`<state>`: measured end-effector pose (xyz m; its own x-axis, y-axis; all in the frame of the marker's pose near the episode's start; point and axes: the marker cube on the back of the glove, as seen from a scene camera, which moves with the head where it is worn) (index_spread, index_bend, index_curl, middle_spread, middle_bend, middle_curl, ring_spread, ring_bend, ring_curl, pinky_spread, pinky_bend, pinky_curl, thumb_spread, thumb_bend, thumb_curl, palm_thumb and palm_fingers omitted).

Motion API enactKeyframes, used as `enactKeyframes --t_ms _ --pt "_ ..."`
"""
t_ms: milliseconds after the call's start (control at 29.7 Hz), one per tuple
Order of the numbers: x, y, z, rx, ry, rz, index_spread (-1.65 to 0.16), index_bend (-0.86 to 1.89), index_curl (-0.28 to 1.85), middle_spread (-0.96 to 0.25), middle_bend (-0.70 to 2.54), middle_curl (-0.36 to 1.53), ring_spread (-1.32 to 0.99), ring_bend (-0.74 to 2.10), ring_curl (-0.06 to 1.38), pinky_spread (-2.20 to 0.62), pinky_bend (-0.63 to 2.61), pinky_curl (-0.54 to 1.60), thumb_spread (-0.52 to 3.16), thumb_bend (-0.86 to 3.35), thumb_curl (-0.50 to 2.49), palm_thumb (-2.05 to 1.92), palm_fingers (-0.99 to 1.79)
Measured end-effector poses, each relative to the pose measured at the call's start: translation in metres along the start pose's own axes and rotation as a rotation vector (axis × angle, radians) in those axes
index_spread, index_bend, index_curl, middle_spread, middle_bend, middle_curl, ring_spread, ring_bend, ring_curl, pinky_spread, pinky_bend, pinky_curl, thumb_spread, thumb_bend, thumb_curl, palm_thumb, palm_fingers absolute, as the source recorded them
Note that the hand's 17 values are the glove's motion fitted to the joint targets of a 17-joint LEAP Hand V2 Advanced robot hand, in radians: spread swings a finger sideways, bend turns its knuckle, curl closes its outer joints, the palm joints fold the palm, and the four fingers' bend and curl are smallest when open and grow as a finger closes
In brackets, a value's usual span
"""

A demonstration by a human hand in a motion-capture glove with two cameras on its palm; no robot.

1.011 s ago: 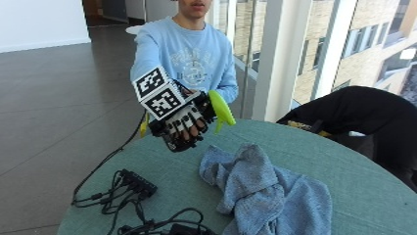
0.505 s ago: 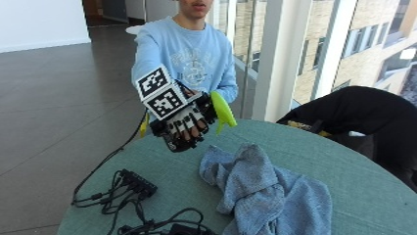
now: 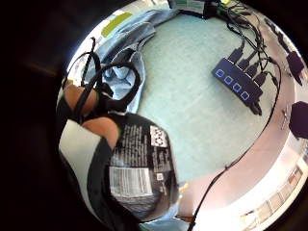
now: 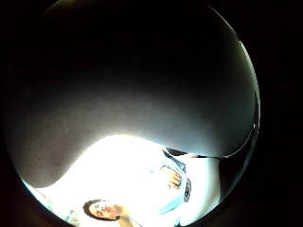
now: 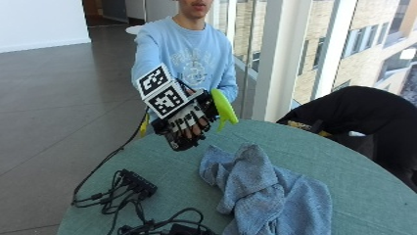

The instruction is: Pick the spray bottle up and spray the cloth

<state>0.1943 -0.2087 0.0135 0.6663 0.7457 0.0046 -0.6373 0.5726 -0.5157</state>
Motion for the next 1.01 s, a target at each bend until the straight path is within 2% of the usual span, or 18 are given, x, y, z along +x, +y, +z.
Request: enactKeyframes --t_ms 472,775,1011 --pt "-0.065 0.016 0.033 0.001 -0.169 -0.22 -0.22 0.16 0.45 -0.08 0.34 0.47 -0.05 0.43 0.38 0.11 0.23 0.37 0.87 -0.03 0.57 0.89 1.17" --pt "-0.134 0.017 0.085 0.075 -0.388 -0.466 -0.22 0.18 0.46 -0.08 0.33 0.46 -0.05 0.39 0.37 0.12 0.2 0.37 0.93 -0.03 0.55 0.87 1.15" --pt "-0.177 0.015 0.136 0.079 -0.469 -0.573 -0.23 0.18 0.47 -0.08 0.32 0.45 -0.05 0.38 0.37 0.1 0.19 0.36 0.96 -0.03 0.52 0.85 1.15"
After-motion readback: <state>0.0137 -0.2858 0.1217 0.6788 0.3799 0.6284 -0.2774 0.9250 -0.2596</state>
